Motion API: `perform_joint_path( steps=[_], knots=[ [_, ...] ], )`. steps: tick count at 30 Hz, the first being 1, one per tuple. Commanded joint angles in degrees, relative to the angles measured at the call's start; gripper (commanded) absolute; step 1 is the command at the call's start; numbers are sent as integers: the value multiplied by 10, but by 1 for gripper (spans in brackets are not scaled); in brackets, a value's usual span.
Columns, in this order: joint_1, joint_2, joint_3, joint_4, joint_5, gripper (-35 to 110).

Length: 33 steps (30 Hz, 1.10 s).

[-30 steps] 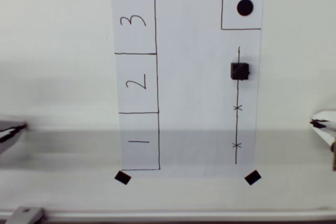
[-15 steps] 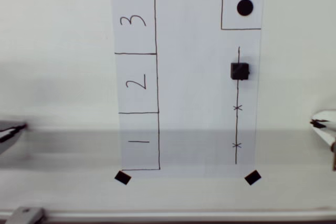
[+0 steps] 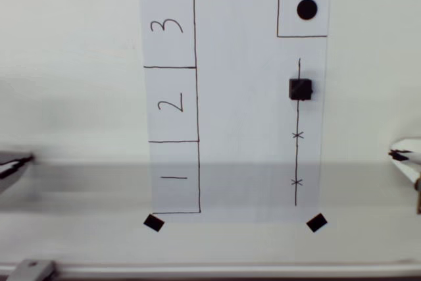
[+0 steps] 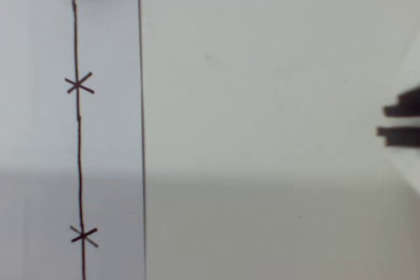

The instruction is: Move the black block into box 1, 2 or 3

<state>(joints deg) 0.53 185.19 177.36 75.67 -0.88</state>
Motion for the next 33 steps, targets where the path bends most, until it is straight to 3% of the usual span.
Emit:
perform_joint_path(
  steps=[1,33],
  knots=[
    [1,0,6,11,-6,0],
    [-14,0,6,11,-6,2]
  ],
)
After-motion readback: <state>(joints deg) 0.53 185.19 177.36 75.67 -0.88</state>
